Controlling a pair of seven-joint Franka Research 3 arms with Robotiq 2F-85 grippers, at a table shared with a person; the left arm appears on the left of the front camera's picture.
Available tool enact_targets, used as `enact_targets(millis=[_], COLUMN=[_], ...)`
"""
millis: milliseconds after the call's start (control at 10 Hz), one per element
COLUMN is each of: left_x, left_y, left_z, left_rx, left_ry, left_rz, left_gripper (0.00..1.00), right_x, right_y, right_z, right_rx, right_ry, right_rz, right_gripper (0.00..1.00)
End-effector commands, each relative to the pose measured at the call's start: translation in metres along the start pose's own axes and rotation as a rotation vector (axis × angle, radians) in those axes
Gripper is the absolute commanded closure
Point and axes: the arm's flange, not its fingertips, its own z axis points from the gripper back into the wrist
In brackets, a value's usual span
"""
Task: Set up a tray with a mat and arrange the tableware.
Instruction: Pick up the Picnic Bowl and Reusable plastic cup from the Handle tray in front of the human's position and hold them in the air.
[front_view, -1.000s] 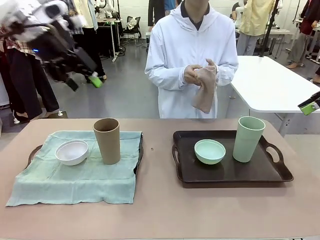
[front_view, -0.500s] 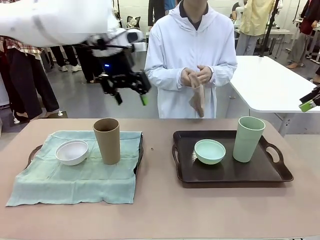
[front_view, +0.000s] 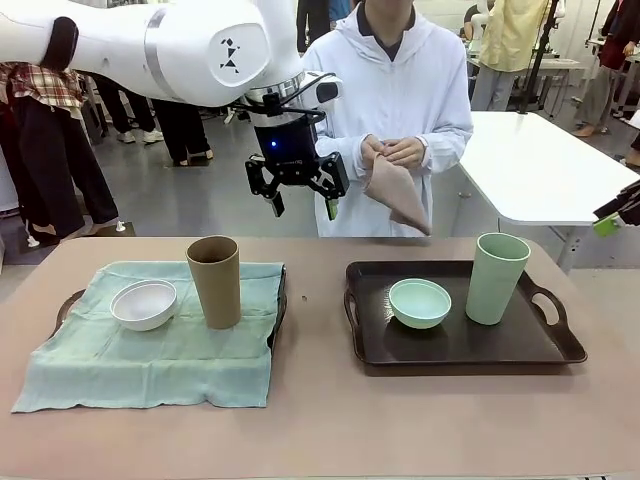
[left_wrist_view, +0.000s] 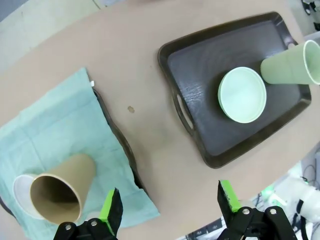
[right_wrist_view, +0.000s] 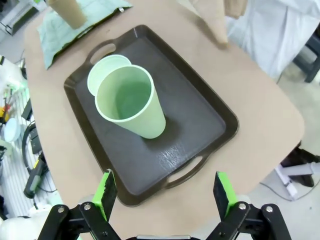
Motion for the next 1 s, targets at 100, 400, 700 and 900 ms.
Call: enact_targets(millis=[100, 400, 700, 900], left_x=[-0.002, 0.006, 0.029, 0.033], left_y=[0.009, -0.003, -0.021, -0.027], left_z=[0.01, 0.008, -0.01, -0.028], left_rx=[-0.019, 0.001, -0.003, -0.007], left_ry=[-0.007, -0.043, -0.052, -0.09], left_rz=[-0.014, -0.003, 0.04, 0.017], left_gripper=[0.0, 0.0, 0.0, 0.0], right_x=[0.003, -0.001, 0.001, 0.002], right_y=[0.003, -0.031, -0.04, -0.041], right_z=[0.004, -0.028, -0.053, -0.067], right_rx=[-0.005, 0.16, 0.156, 0.007], right_ry=[-0.006, -0.143, -0.262, -0.258], right_rz=[0.008, 0.302, 0.439, 0.346], right_gripper=[0.0, 0.0, 0.0, 0.0])
